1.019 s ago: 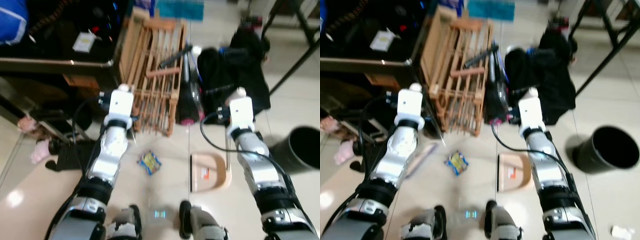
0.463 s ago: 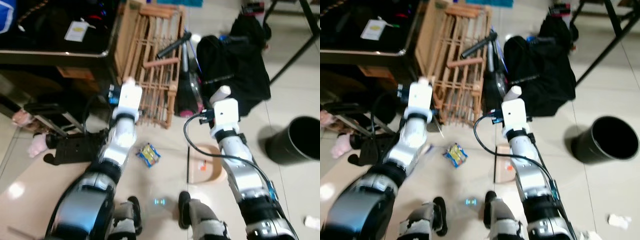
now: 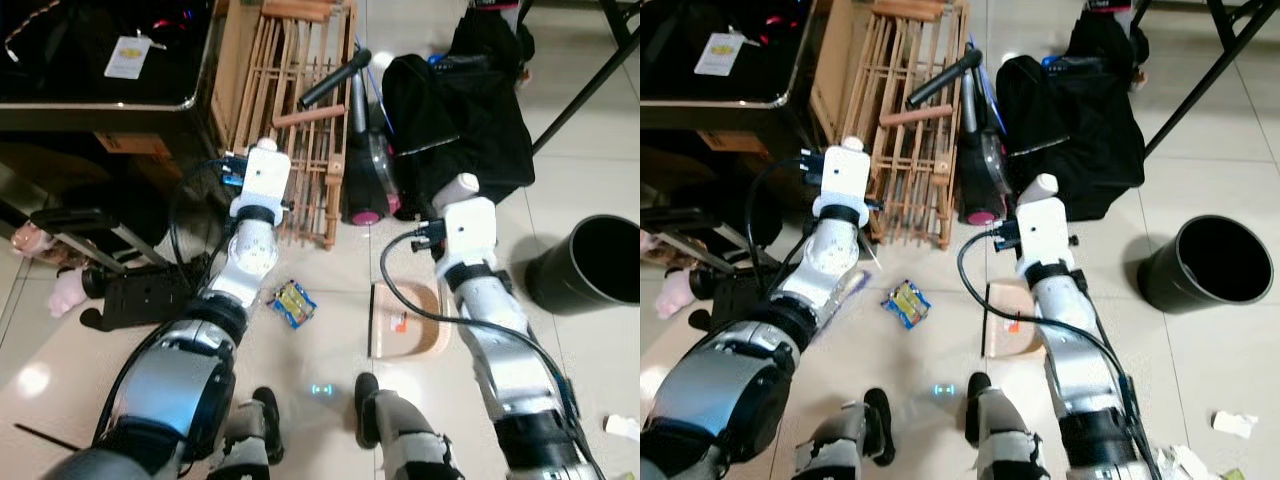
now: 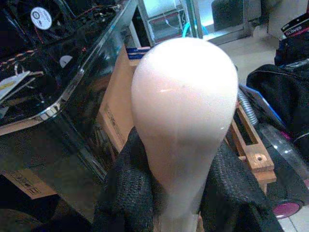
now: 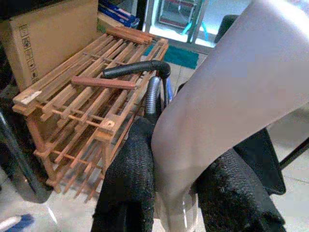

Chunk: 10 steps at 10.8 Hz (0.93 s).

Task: Sweep floor

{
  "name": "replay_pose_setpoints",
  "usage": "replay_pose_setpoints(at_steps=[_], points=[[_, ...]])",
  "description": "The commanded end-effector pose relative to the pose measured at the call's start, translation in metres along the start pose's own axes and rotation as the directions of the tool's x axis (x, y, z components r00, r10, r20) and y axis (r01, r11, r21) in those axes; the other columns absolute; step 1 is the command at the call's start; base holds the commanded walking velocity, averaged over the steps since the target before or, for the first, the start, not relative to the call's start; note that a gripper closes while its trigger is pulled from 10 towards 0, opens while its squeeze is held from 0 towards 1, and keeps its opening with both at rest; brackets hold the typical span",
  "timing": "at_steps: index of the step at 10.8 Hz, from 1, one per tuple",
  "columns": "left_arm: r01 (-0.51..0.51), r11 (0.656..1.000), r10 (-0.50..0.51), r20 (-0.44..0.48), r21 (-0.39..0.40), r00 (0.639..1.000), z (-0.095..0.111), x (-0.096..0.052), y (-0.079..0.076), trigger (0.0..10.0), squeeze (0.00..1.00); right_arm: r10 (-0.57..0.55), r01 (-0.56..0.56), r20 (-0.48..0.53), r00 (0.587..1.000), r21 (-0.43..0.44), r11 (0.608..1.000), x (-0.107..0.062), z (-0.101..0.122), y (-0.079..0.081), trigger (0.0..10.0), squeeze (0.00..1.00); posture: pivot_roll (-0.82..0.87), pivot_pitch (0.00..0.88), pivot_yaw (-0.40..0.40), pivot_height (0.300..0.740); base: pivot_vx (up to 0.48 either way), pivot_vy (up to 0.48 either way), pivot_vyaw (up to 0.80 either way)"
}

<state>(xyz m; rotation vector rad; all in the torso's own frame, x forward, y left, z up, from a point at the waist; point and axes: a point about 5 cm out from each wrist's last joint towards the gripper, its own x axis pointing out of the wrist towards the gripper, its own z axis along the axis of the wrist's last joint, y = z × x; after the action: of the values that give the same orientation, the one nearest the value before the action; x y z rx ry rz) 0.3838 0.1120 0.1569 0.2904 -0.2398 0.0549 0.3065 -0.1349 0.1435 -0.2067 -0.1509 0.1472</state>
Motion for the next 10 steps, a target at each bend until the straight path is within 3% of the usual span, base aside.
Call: replay_pose_setpoints(at_steps=[1, 4, 7, 10], points=[[-0.007, 1.000, 0.007, -0.022, -0.009, 1.000, -0.005, -0.002, 0.000, 10.0, 0.00, 0.063, -0.057, -0.068, 0.996, 0.089, 0.994, -0.007, -0.012, 0.011, 10.0, 0.00, -0.12, 0.386, 0.036, 0.740, 0.000, 0.000, 0.00], [0.015, 1.000, -0.015, -0.001, -0.009, 1.000, -0.001, 0.000, -0.001, 10.0, 0.00, 0.130, -0.129, -0.035, 0.991, 0.032, 0.991, -0.017, 0.014, -0.016, 10.0, 0.00, -0.11, 0.366, 0.038, 0.740, 0.000, 0.000, 0.00], [0.013, 1.000, -0.012, -0.011, 0.001, 1.000, -0.002, 0.001, 0.002, 10.0, 0.00, 0.164, -0.170, -0.087, 0.983, -0.071, 0.983, -0.026, 0.019, -0.041, 10.0, 0.00, -0.12, 0.359, 0.038, 0.740, 0.000, 0.000, 0.00], [0.027, 0.999, -0.027, -0.017, -0.018, 0.999, -0.002, 0.000, -0.003, 10.0, 0.00, 0.074, -0.069, -0.093, 0.993, 0.057, 0.996, -0.027, 0.013, -0.040, 10.0, 0.00, -0.11, 0.362, 0.050, 0.740, 0.000, 0.000, 0.00]])
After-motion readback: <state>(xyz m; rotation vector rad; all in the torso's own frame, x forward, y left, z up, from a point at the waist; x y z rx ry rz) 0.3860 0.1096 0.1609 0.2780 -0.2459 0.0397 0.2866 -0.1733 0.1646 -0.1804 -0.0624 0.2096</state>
